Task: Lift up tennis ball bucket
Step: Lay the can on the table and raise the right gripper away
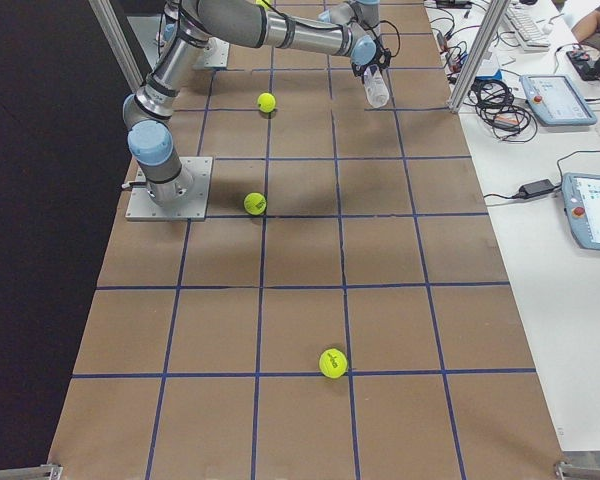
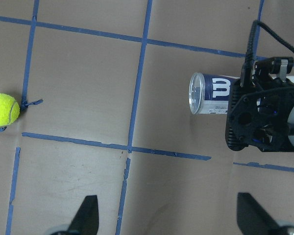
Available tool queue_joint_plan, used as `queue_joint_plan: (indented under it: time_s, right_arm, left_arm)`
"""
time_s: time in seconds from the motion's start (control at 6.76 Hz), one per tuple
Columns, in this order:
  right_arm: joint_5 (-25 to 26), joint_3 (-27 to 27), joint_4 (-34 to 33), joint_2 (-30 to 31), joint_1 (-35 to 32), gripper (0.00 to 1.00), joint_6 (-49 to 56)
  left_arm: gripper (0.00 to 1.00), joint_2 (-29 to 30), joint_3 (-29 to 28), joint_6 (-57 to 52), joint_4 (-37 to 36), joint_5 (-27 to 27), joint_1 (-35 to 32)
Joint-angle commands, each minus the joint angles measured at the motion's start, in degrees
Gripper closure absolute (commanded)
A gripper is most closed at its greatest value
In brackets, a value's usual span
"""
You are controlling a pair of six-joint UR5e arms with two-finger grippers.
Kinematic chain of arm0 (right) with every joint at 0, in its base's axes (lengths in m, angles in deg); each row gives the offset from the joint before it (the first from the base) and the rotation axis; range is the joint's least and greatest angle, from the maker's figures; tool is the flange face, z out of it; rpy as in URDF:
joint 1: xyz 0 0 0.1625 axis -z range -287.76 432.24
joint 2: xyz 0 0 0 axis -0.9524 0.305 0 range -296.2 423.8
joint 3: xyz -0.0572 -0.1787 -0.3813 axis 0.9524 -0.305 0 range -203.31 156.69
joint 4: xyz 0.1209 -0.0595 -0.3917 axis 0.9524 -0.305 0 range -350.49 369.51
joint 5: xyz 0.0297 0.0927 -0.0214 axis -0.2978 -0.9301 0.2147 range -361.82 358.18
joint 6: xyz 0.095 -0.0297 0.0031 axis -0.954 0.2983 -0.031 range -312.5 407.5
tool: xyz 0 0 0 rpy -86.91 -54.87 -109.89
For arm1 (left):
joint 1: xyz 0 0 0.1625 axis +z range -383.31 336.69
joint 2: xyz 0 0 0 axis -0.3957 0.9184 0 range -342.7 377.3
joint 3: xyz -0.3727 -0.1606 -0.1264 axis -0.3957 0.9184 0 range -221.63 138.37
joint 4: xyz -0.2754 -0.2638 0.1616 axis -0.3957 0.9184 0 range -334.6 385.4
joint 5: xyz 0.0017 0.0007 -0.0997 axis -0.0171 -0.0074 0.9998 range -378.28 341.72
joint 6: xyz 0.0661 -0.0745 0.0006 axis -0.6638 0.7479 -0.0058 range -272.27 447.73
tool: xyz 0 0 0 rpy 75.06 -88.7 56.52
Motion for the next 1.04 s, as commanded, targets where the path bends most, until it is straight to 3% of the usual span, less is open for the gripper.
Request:
queue_joint_plan:
  time_s: [0.0, 0.15, 0.44, 0.89]
  right_arm:
    - [0.15, 4.27, -3.42, 0.30, 1.31, 0.27, 0.34]
    - [0.15, 4.98, -3.44, 0.38, 1.40, 0.25, 0.34]
    - [0.23, 5.08, -3.44, 0.38, 2.11, 0.00, 0.25]
    - [0.15, 4.38, -3.44, 0.30, 2.11, 0.00, 0.25]
  left_arm:
    - [0.00, 0.00, -0.01, 0.00, 0.00, 0.00, 0.00]
    - [0.00, 0.00, -0.01, 0.00, 0.00, 0.09, 0.00]
    - [0.00, 0.00, -0.01, 0.00, 0.44, -0.09, -0.08]
    - [0.00, 1.14, 0.16, 0.00, 0.70, 1.74, 0.26]
